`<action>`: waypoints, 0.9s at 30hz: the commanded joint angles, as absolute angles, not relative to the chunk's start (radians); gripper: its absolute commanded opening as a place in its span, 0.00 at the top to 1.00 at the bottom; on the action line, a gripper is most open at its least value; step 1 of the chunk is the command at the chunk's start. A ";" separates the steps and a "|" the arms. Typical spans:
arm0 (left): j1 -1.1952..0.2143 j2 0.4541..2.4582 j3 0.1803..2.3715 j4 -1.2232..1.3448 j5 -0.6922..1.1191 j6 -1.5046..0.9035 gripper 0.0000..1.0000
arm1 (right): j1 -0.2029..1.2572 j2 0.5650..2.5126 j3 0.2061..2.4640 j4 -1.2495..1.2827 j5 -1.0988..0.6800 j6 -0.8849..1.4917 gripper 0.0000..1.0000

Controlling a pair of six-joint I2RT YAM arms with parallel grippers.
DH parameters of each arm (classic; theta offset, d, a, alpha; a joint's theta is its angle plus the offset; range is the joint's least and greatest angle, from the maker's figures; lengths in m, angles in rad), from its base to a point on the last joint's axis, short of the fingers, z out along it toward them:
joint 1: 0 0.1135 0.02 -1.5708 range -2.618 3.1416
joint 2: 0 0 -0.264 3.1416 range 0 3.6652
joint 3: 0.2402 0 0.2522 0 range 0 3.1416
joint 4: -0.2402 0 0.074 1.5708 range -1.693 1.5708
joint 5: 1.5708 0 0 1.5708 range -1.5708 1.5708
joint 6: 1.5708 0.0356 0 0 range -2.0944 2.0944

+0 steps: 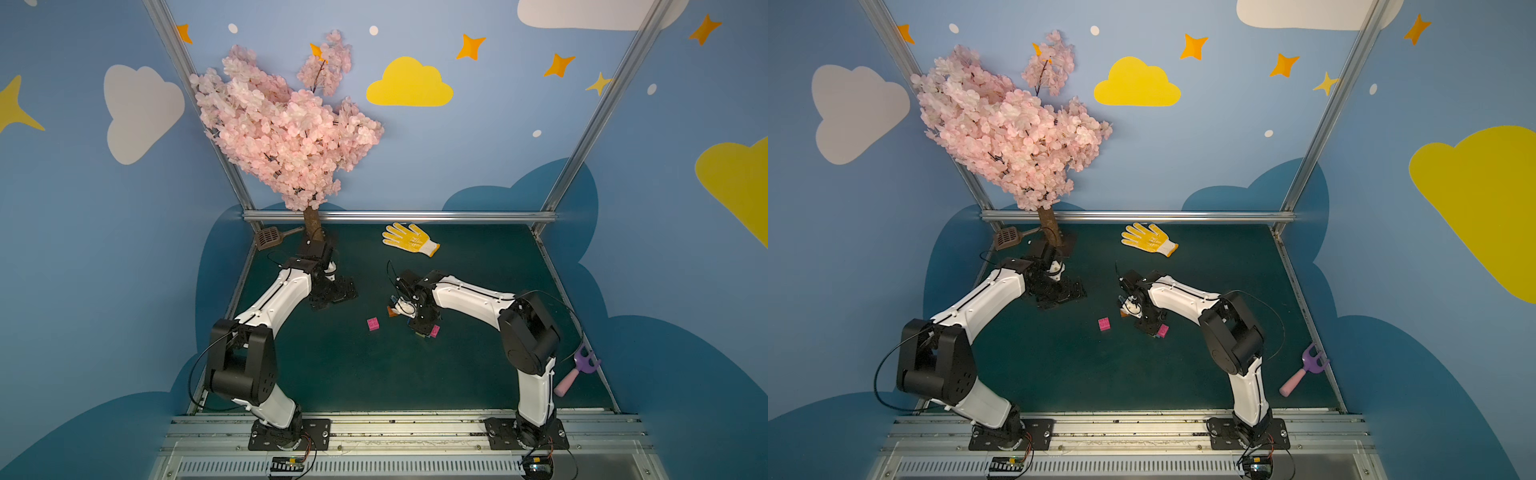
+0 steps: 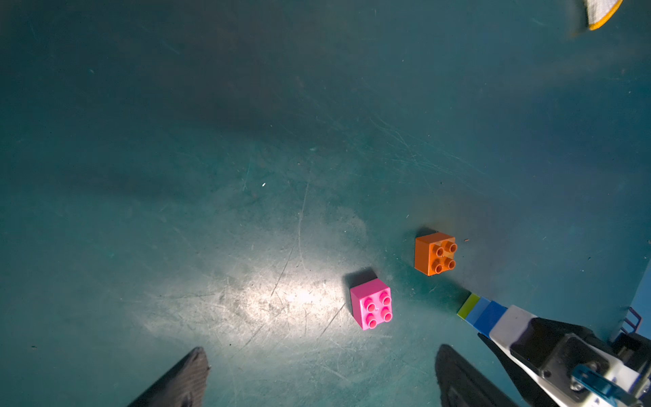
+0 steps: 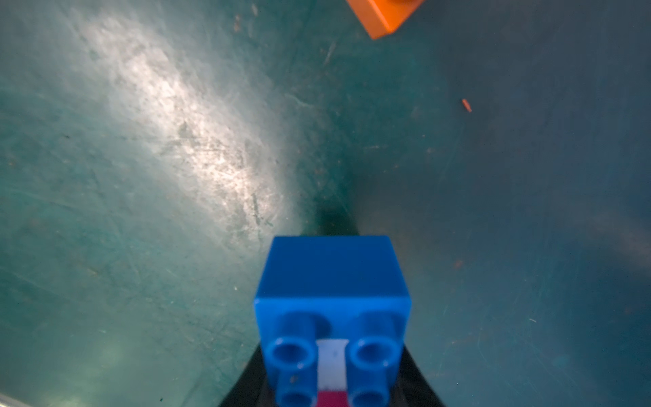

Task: Assemble the letter y with lego
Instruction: Pick up the lego brick from the center of the board.

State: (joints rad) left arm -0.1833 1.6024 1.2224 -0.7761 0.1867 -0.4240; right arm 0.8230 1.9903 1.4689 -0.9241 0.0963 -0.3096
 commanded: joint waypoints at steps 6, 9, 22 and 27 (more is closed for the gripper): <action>-0.180 1.598 1.210 -0.774 0.209 -0.420 0.00 | 0.793 2.118 1.426 -0.894 0.015 -0.286 1.00; -0.179 1.600 1.211 -0.772 0.216 -0.419 0.00 | 0.782 2.127 1.442 -0.908 0.008 -0.292 1.00; -0.181 1.604 1.193 -0.743 0.266 -0.402 0.00 | 0.783 2.122 1.445 -0.902 0.004 -0.276 1.00; -0.200 1.587 1.180 -0.705 0.289 -0.448 0.00 | 0.780 2.059 1.470 -0.926 0.005 -0.275 1.00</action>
